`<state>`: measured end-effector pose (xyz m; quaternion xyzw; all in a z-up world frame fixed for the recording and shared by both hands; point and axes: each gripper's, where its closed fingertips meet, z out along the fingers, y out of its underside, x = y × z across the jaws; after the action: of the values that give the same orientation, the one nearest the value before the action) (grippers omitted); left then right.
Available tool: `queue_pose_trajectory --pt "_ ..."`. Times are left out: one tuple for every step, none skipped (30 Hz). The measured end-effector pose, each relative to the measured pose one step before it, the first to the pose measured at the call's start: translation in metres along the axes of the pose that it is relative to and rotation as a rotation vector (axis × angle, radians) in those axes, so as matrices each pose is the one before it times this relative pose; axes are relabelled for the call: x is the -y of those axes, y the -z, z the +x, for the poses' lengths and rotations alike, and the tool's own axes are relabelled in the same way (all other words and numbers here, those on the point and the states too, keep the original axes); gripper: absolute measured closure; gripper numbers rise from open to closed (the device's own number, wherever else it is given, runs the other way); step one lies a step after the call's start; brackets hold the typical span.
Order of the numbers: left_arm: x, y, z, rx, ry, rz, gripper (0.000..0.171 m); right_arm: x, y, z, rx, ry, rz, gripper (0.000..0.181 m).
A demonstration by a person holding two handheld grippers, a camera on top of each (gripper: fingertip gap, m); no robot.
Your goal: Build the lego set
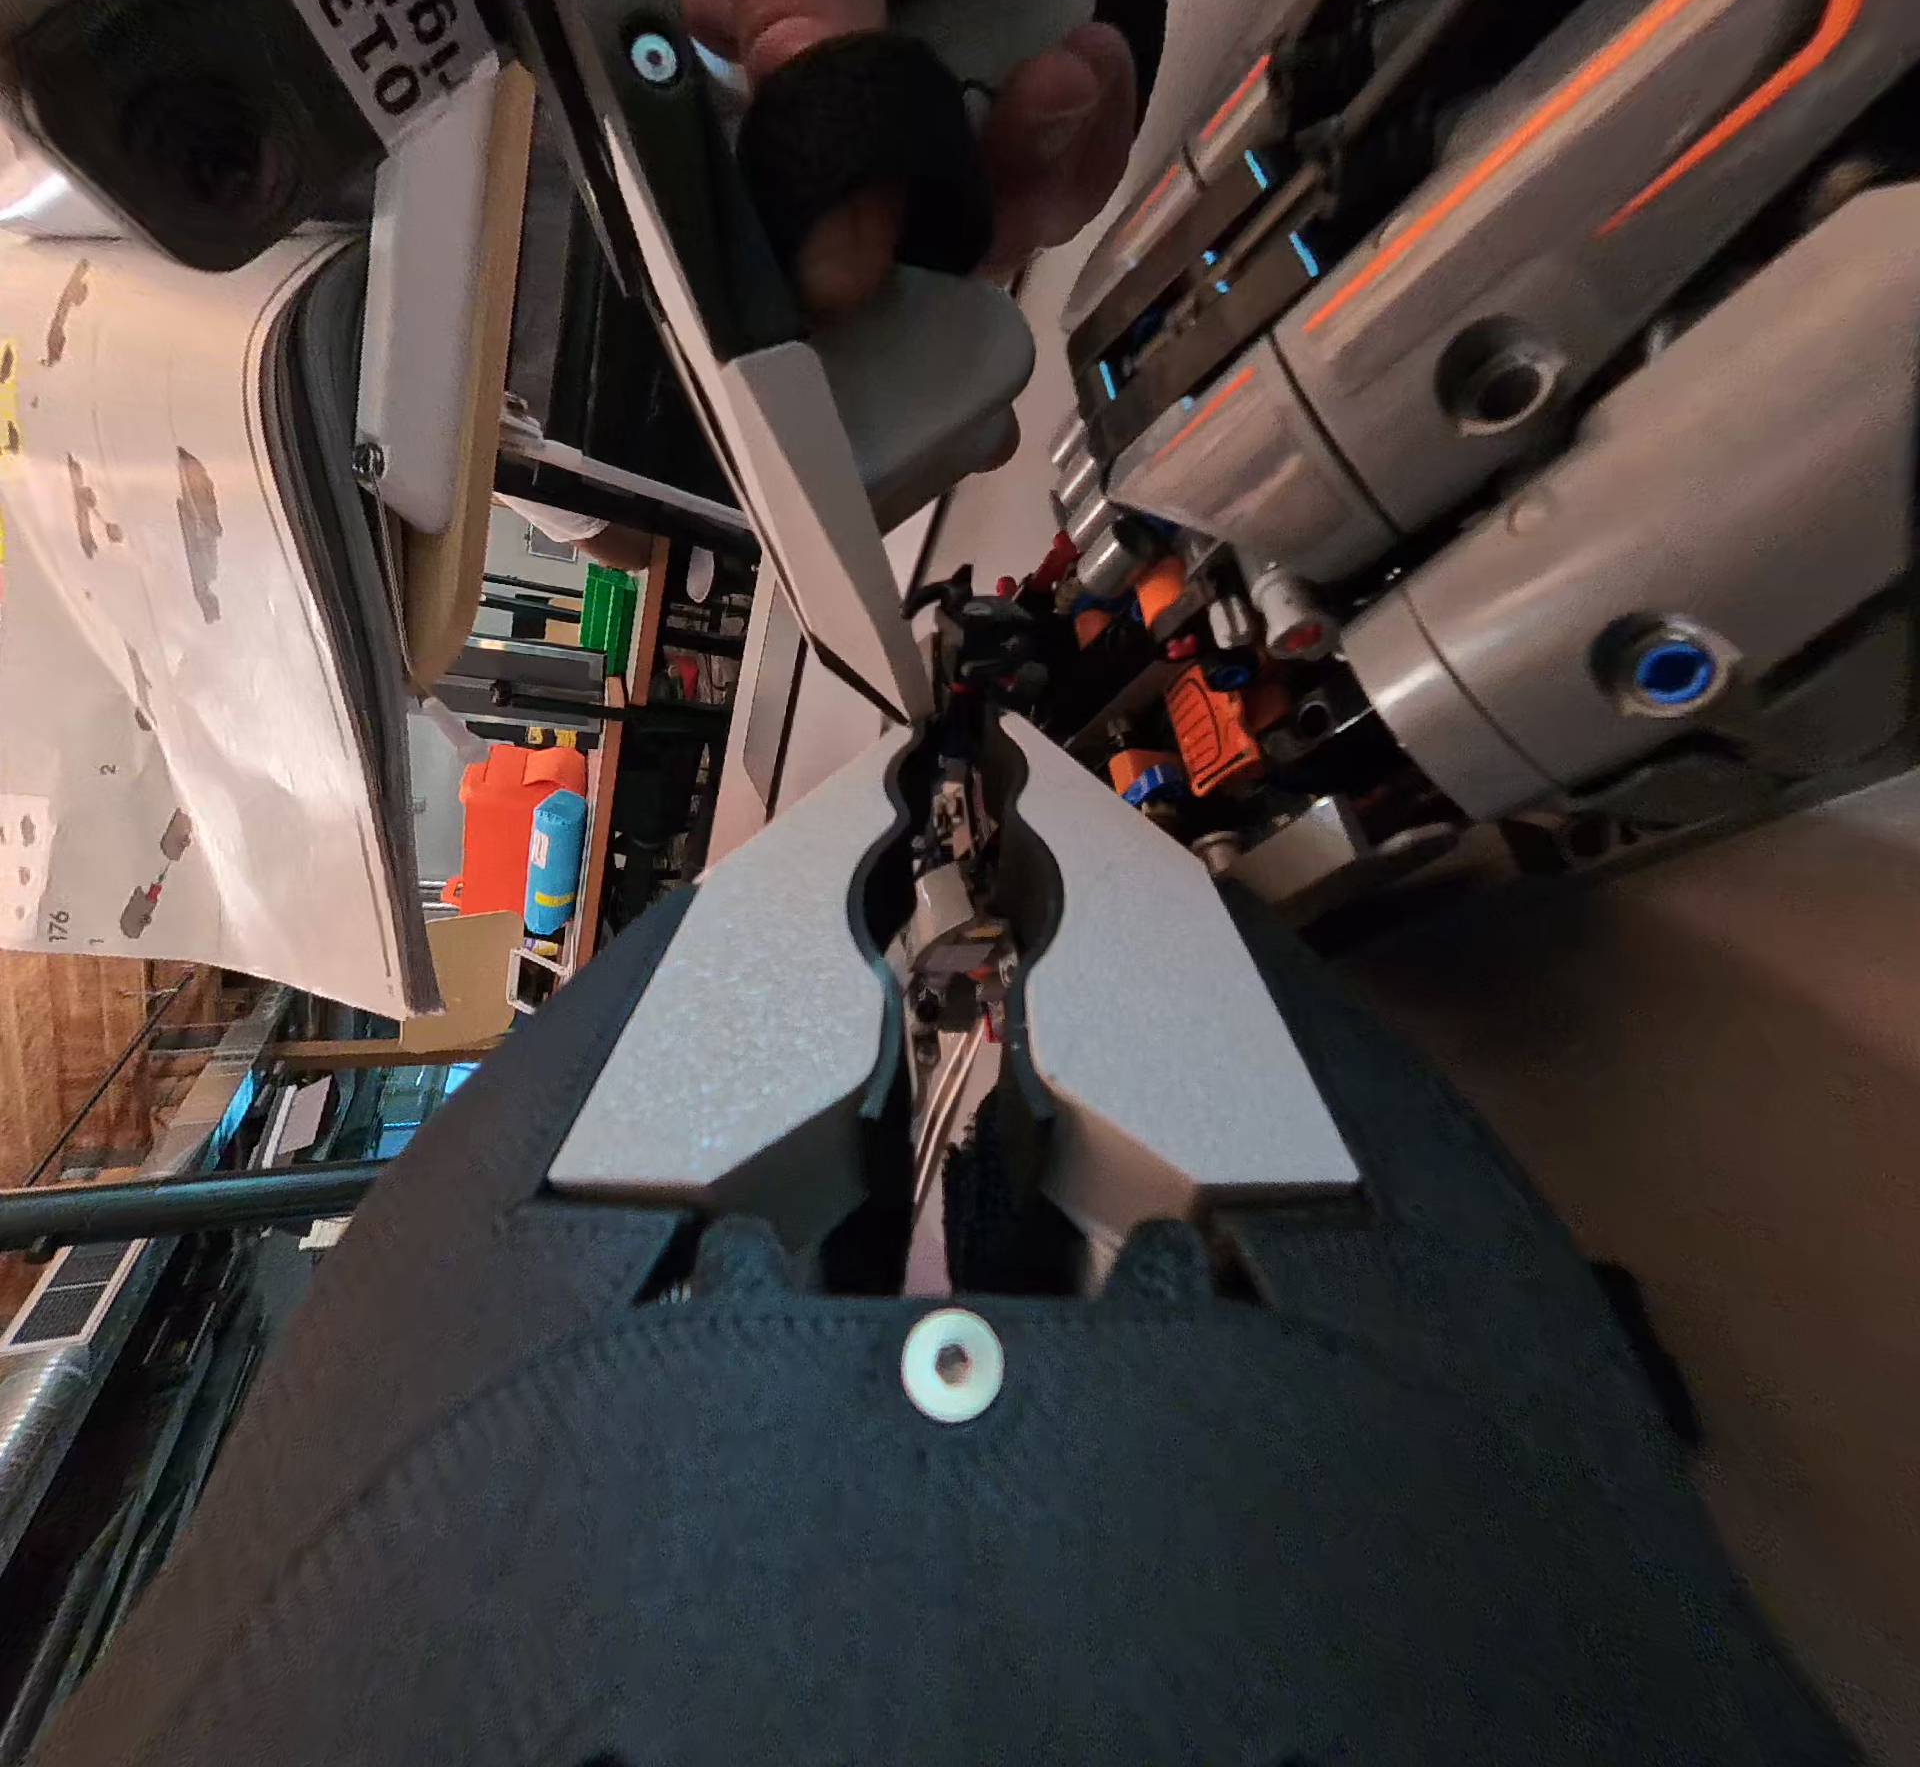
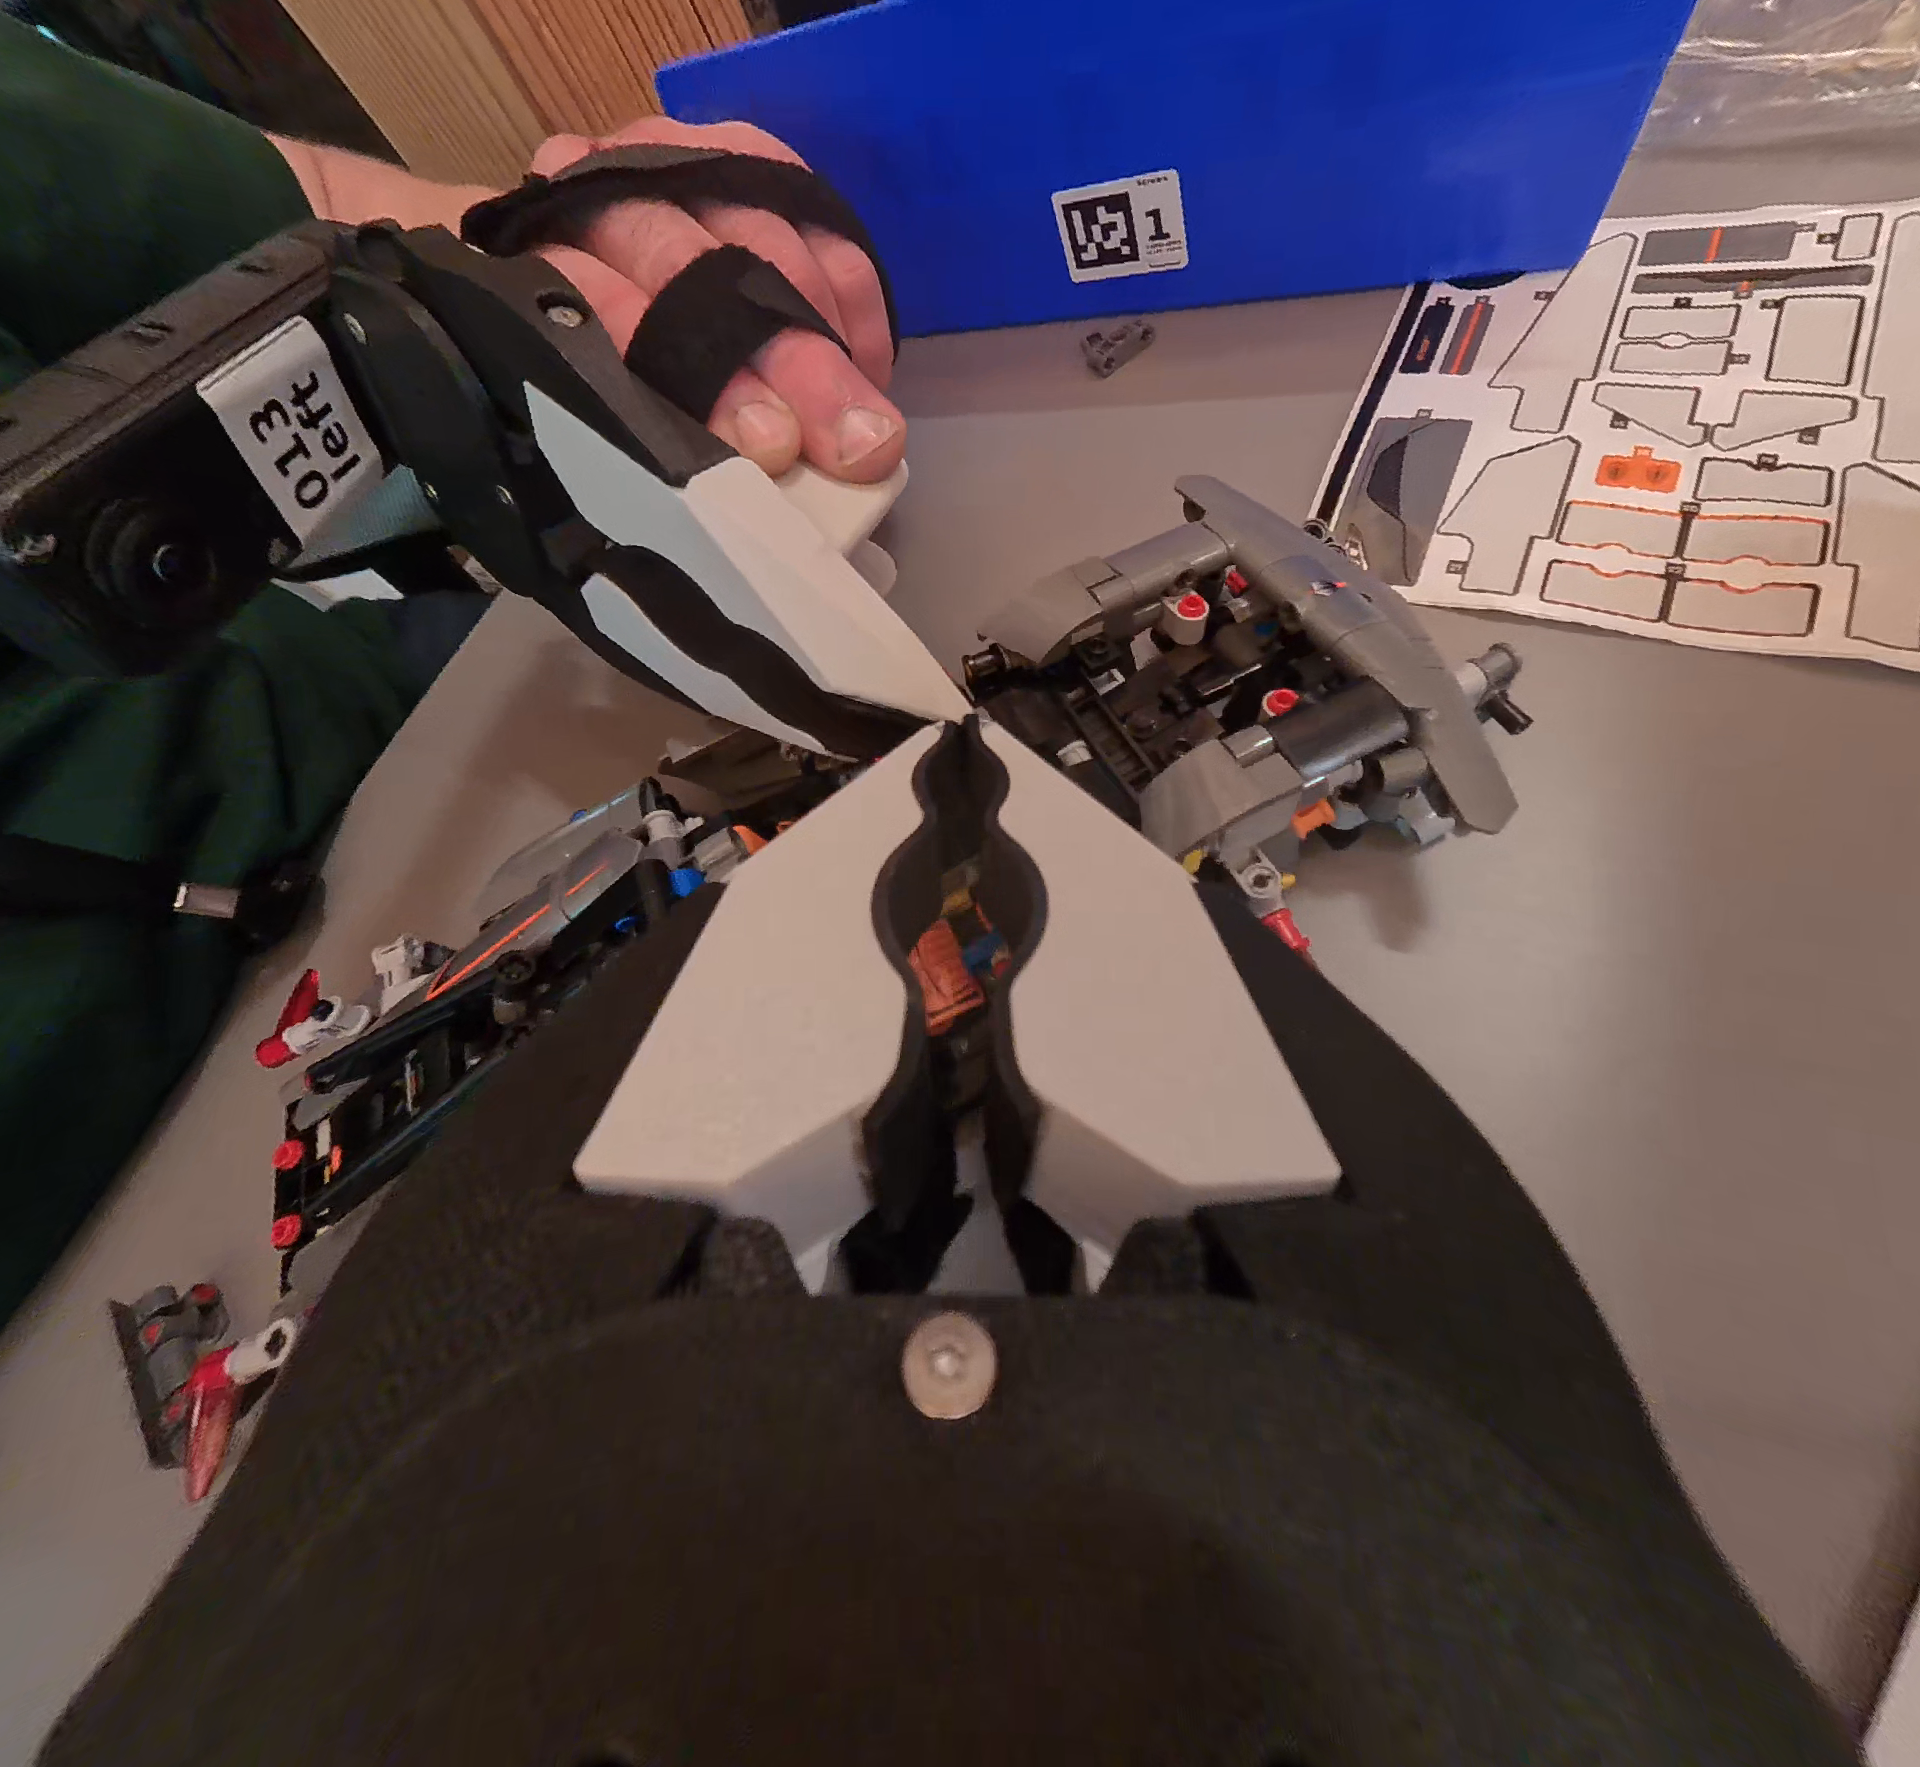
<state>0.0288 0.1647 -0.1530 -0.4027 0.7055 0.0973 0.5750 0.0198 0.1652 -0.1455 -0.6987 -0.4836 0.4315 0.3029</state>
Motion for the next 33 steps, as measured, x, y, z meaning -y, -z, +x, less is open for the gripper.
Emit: queue_pose_trajectory --pt "0.0004 -0.00041 0.00038 -0.0047 -0.0033 -0.00218 0.164 -0.00007 0.00071 -0.00025 0.006 -0.0067 0.0014 0.181" --pt "0.00023 -0.0002 0.00009 -0.0003 -0.0005 0.0014 0.164 -0.00023 0.00031 -0.00001 0.0012 -0.0051 0.0021 0.181" --pt "0.00043 0.00034 -0.00059 0.0033 0.0062 0.0065 0.164 0.00033 0.0008 -0.00081 0.0052 -0.0081 0.0054 0.181" --pt "-0.00137 0.00023 -0.0016 0.0074 0.0002 -0.00674 0.165 0.00202 0.0018 -0.00106 0.0058 -0.007 0.0148 0.181" --pt "-0.00124 -0.00001 -0.00109 0.0025 0.0016 -0.00225 0.164 0.00343 0.00271 0.00093 -0.0062 -0.0088 0.0211 0.181" --pt "-0.00069 -0.00007 -0.0006 -0.0009 0.0088 0.00198 0.164 0.00246 0.00259 0.00186 -0.0157 0.0068 0.012 0.181" --pt "-0.0005 -0.00014 -0.00049 0.0002 0.0017 0.00042 0.164 0.00173 0.00255 0.00112 -0.0198 0.0268 0.0054 0.181" --pt "0.0003 0.00001 0.00011 -0.0033 -0.0001 0.00067 0.164 0.00192 0.00226 -0.00021 -0.014 0.027 0.0067 0.181" --pt "0.00022 -0.00023 0.0006 -0.0042 0.002 0.00084 0.164 -0.00092 0.00133 0.00068 -0.0182 0.0248 -0.0144 0.177" --pt "-0.00012 -0.00013 0.00005 -0.0011 0.0018 0.00078 0.164 -0.00386 0.00041 0.00191 -0.0319 0.039 -0.0359 0.172" --pt "-0.00011 0.0002 -0.0004 -0.0009 0.0053 0.00053 0.164 -0.00369 0.00008 0.00156 -0.0364 0.0557 -0.0353 0.167" --pt "0.00023 0.00022 -0.00023 -0.0029 0.0074 0.00271 0.165 -0.00372 -0.00049 0.00008 -0.0335 0.0666 -0.0378 0.163" --pt "0.00016 0.00008 -0.00028 -0.0007 0.0034 0.00104 0.164 -0.00201 -0.00056 -0.00058 -0.034 0.071 -0.0312 0.162" --pt "-0.00008 -0.00009 0.00012 -0.0012 0.0019 0.00006 0.164 -0.00147 -0.00028 0.00056 -0.0411 0.0721 -0.0269 0.162" --pt "0.00034 -0.00001 0.00028 -0.0033 0.0043 0.00162 0.165 -0.0029 -0.00092 0.00117 -0.0449 0.0766 -0.0395 0.16" --pt "0.00016 -0.00001 -0.00014 -0.0004 0.0029 0.00011 0.165 -0.00004 -0.00095 0.00006 -0.0392 0.0723 -0.0188 0.158" --pt "-0.00011 0.00013 -0.00083 0.0021 0.0038 0.00016 0.164 0.00088 -0.00078 -0.00079 -0.0295 0.0616 -0.0111 0.157" --pt "0.00009 0.00018 -0.00066 -0.0016 0.0086 0.00276 0.164 -0.00021 -0.00087 0.00091 -0.0383 0.0564 -0.0186 0.156" --pt "0.00001 0.00011 -0.00049 -0.0036 0.0118 0.00339 0.164 0.00133 -0.00053 0.0013 -0.0352 0.0458 -0.0041 0.154" --pt "-0.00076 0.00002 -0.00058 -0.0008 0.0072 -0.00174 0.164 0.00069 -0.00048 0.00044 -0.0209 0.0297 -0.0047 0.154" --pt "-0.00079 -0.0002 -0.00014 0.0008 -0.0012 -0.00396 0.164 0.0001 -0.00082 0.00039 -0.0162 0.0225 -0.0063 0.156" --pt "0.00029 -0.00004 -0.00001 -0.0008 0.0008 0.00149 0.164 0.00019 -0.00084 0.00164 -0.0209 0.0103 -0.0022 0.159" --pt "0.00103 0.00028 -0.00017 -0.002 0.0065 0.00525 0.164 -0.00148 -0.00157 -0.0004 -0.0065 0.0124 -0.0122 0.161" --pt "0.00048 0.00006 -0.00061 0.0008 0.0026 -0.00027 0.164 -0.0003 -0.00118 -0.0005 -0.0109 0.0221 -0.0067 0.163" --pt "0.00024 -0.00004 -0.00054 0.0016 -0.0009 -0.00011 0.164 0.00162 -0.00074 -0.00073 -0.0106 0.0202 0.0026 0.167" --pt "-0.00007 -0.00002 -0.00015 -0.0005 0.0038 -0.00034 0.164 0.00084 -0.00068 -0.00106 -0.0075 0.0211 -0.0038 0.171" --pt "-0.00061 0.00008 -0.00048 -0.0007 0.0063 -0.00142 0.164 0.00048 -0.00053 -0.00028 -0.0096 0.014 -0.0017 0.173" --pt "-0.00021 0.00029 -0.00008 -0.0032 0.0069 0.0021 0.164 0.00034 -0.00024 0.00002 -0.0041 -0.0014 0.0043 0.174" --pt "0.00047 0.00041 -0.0006 0.0013 0.006 0.00395 0.164 0.00067 0.00043 0.00014 -0.002 -0.006 0.0092 0.174" --pt "0.00041 0.00042 -0.00071 0.001 0.004 0.00083 0.164 0.00062 0.0005 0.00038 -0.0054 0.0006 0.0064 0.175" --pt "-0.0001 -0.00006 -0.00027 -0.0008 0.0047 -0.00174 0.164 0.00035 -0.00007 0.00042 -0.0087 0.0084 -0.0017 0.174" --pt "-0.0003 -0.0001 -0.00009 -0.0011 0.0028 0.00037 0.164 0.00029 -0.0002 0.00032 -0.0079 0.0061 -0.0042 0.174" --pt "-0.00015 0.00022 -0.00064 0.0008 0.006 0.00265 0.164 0.00054 -0.00001 0.0004 -0.0064 0.0023 -0.0002 0.174"
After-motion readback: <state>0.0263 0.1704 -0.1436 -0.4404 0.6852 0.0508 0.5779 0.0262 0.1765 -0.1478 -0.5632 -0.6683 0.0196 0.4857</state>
